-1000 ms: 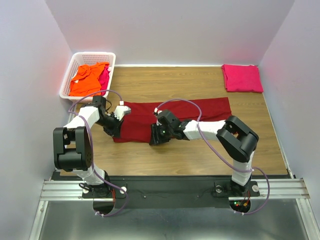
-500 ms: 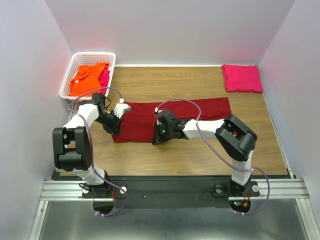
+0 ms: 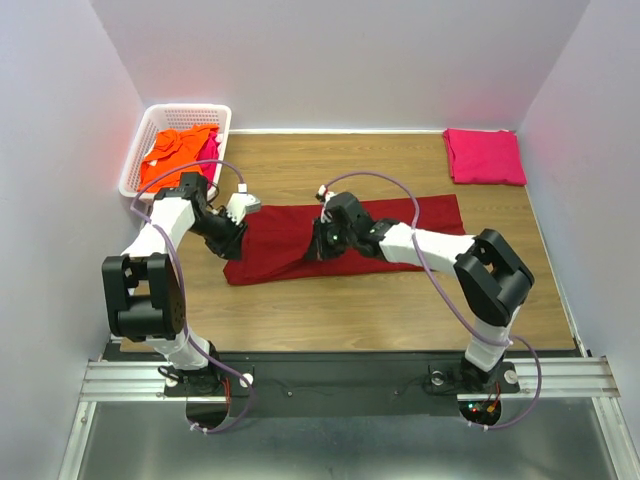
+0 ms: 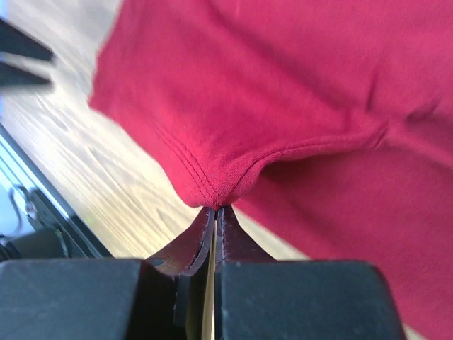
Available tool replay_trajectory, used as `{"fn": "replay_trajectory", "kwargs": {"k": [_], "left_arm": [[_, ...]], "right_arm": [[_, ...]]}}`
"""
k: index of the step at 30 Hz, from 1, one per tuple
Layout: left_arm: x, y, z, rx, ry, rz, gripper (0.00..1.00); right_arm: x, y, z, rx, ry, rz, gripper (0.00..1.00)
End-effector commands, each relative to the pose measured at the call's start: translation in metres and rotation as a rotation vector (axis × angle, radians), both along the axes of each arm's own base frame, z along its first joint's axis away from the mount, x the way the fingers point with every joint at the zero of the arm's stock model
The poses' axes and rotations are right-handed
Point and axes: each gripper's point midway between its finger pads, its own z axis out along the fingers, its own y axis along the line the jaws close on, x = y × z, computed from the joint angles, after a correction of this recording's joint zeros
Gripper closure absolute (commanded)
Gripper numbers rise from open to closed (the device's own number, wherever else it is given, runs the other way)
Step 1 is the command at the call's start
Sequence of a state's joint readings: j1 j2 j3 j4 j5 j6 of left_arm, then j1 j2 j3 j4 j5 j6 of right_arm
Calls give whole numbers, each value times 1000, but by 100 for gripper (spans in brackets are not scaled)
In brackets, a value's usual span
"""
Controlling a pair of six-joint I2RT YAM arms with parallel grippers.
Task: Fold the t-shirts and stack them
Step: Fold the tshirt
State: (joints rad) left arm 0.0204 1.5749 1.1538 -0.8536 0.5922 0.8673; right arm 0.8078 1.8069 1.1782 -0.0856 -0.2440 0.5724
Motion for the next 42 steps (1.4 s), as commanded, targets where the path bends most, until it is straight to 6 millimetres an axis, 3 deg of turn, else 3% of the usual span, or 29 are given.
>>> {"fn": "replay_trajectory", "kwargs": {"k": [1, 2, 5, 8, 12, 23, 26, 31, 37, 40, 42], "left_arm": [[-9, -7, 11, -37, -27, -47, 61], [-8, -6, 11, -36, -44, -49, 57], [0, -7, 11, -33, -123, -69, 27], [4, -8, 9, -33, -159, -71, 25], [3, -11, -1, -32, -144, -92, 26], [-24, -33, -31, -79, 17, -127, 50], [-33, -40, -38, -81, 50, -142, 50], [-31, -43, -45, -64, 45, -120, 44], [-27, -49, -50, -48, 38, -124, 44], [-23, -50, -52, -46, 37, -112, 49], [-24, -51, -52, -50, 43, -114, 57]], "right_arm": [[27, 9, 30, 72, -56, 1, 100], [30, 9, 32, 79, -55, -1, 99], [39, 12, 36, 96, -54, -1, 99], [44, 12, 33, 101, -42, 0, 99], [49, 11, 26, 99, -17, -7, 100], [74, 8, 26, 115, -5, -61, 99], [76, 7, 23, 116, 6, -68, 100], [77, 8, 20, 115, 9, -67, 99], [77, 8, 15, 111, 20, -64, 99], [76, 9, 15, 110, 20, -59, 100], [76, 8, 14, 109, 21, -58, 99]]}}
